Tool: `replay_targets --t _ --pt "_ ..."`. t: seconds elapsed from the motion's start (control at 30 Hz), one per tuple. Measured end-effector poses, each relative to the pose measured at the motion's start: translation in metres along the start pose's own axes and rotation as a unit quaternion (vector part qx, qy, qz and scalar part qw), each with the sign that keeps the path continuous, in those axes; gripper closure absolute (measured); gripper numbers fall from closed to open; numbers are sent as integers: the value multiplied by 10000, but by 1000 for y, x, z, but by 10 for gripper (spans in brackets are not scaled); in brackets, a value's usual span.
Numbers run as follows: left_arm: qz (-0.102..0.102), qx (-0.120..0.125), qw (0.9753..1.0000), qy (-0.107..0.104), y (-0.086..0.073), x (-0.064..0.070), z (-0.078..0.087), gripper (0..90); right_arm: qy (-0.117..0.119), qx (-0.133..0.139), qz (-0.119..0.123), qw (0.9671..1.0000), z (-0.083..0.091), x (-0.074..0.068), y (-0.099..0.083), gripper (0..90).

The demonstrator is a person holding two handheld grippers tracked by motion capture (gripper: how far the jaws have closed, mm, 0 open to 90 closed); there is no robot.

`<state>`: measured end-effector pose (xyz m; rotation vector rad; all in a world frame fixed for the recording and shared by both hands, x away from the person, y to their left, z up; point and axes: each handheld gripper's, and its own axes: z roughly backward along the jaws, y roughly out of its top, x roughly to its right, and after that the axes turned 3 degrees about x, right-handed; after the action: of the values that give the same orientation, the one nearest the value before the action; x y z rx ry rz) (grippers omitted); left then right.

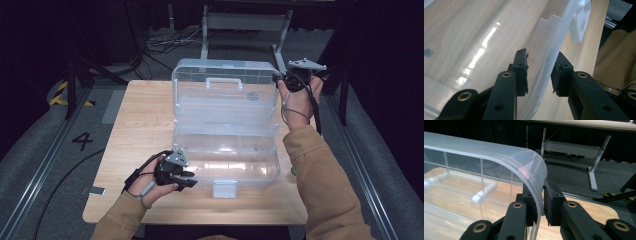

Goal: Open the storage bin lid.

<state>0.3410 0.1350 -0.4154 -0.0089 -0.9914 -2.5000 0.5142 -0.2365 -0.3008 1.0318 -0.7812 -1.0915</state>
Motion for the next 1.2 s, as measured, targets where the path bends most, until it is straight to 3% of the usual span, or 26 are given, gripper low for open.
replay_targets --t 0.53,1.2 --pt "-36 36 10000 54 -1 1 0 685 16 -66 -150 9999 -15 5 -1 809" --pt "86 -7 9999 56 0 2 -1 679 -43 110 -99 9999 -34 7 -10 817"
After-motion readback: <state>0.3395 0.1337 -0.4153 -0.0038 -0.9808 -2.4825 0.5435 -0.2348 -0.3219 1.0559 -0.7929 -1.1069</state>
